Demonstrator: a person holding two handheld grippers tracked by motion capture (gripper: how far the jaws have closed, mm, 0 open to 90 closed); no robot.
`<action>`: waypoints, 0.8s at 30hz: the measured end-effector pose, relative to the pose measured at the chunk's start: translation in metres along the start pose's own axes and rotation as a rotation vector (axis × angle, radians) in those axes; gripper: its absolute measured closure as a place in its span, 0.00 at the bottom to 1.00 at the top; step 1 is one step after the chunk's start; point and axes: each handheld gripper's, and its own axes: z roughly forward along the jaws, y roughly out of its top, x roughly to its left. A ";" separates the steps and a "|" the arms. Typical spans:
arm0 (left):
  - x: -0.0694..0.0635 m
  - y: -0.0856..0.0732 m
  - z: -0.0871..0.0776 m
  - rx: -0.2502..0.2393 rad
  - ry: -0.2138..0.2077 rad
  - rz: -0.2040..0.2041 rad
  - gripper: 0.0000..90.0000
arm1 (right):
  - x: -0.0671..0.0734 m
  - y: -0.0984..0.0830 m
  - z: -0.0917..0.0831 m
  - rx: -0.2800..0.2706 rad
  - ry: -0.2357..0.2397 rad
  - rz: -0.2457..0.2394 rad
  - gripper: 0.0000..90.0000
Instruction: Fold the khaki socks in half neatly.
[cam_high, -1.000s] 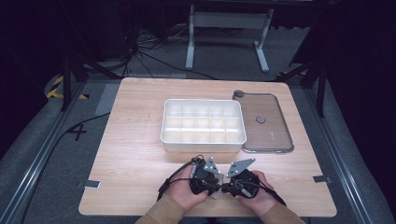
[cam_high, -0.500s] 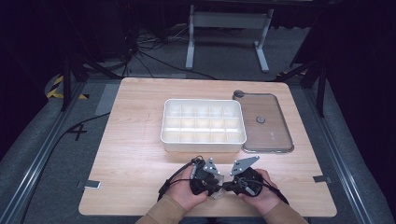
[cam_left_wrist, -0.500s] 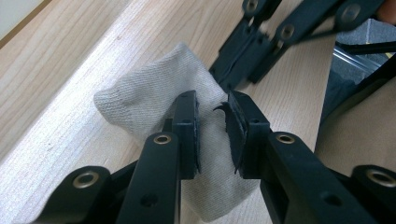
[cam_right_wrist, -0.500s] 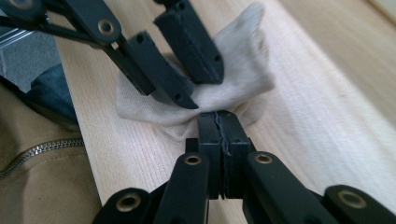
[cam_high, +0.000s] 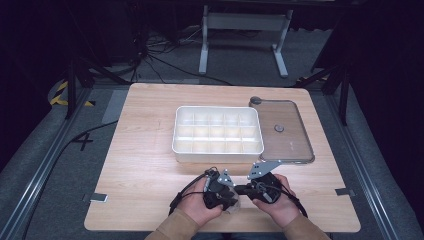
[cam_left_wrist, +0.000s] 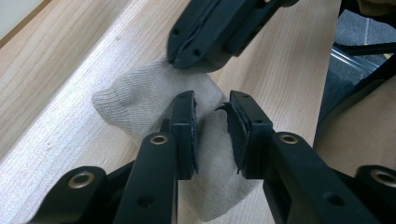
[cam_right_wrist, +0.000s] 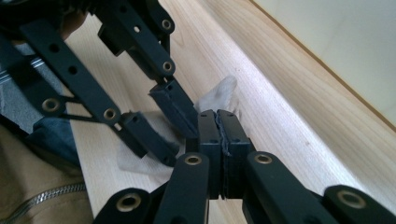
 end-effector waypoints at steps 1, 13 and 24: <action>0.000 0.001 -0.002 0.016 0.002 0.006 0.80 | -0.001 0.000 0.001 0.001 -0.001 0.001 0.99; -0.010 -0.004 -0.021 0.012 -0.022 -0.003 0.82 | -0.003 -0.003 0.009 0.036 0.002 0.003 0.99; -0.014 -0.010 -0.008 0.038 -0.027 -0.010 0.87 | -0.003 -0.006 0.008 0.045 0.001 0.007 0.99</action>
